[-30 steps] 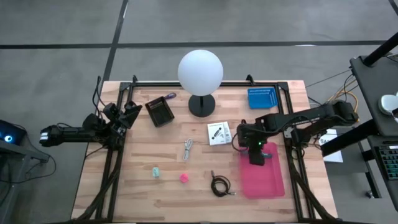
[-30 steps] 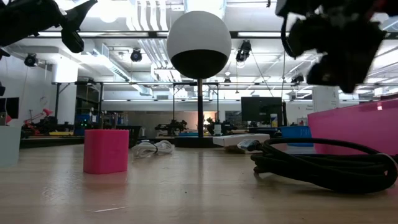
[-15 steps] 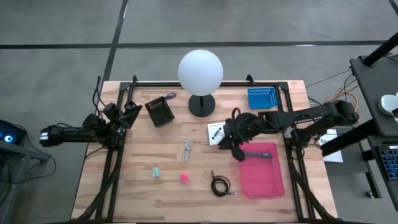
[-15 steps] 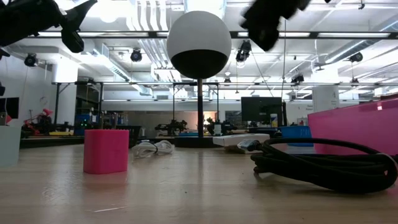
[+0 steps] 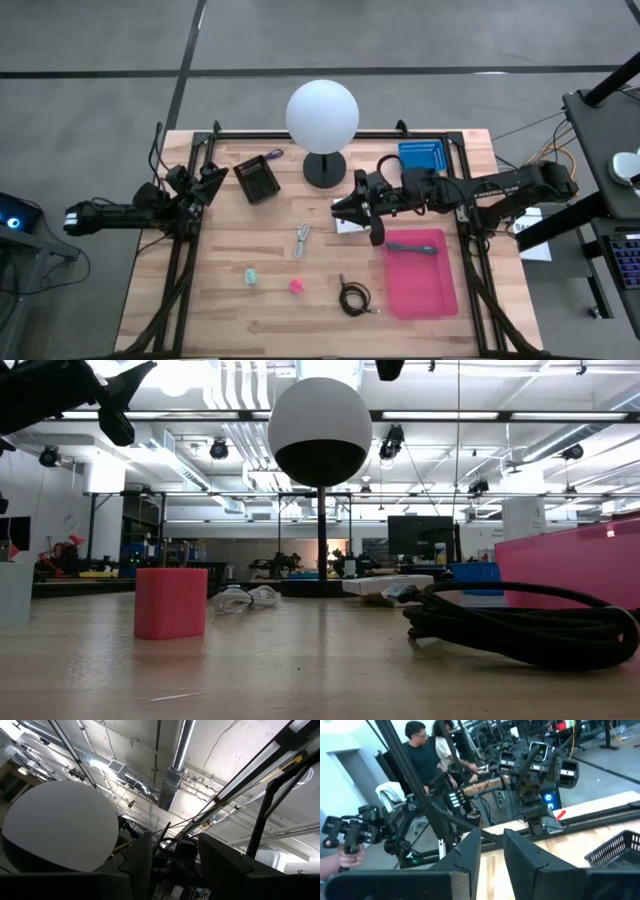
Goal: Pick and place items into bin
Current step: Put the black charger cable into the pink bin
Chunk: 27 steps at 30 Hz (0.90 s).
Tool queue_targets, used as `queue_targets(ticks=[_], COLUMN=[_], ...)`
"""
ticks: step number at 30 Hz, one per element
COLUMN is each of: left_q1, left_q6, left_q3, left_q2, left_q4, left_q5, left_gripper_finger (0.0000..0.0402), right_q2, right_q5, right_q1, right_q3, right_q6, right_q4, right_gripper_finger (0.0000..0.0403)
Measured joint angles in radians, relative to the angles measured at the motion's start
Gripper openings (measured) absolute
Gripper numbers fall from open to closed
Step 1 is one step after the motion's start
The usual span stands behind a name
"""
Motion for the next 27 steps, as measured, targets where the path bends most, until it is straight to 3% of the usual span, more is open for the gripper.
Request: queue_targets(ticks=[7,19,27], left_q1=[0.0,0.0,0.0], left_q6=[0.001,0.002,0.002], left_q3=[0.0,0.0,0.0], left_q2=[0.0,0.0,0.0], left_q4=[0.0,-0.001,-0.001], left_q5=[-0.005,-0.073,-0.135], left_gripper_finger=[0.0144,0.0144,0.0144], right_q2=[0.005,0.001,-0.001], right_q5=[-0.001,-0.012,-0.011], right_q1=[0.012,0.045,0.049], right_q3=[-0.001,-0.001,0.003], right_q6=[0.003,0.002,0.003], right_q4=[-0.07,-0.12,-0.146], right_gripper_finger=[0.0089,0.0188,0.0203])
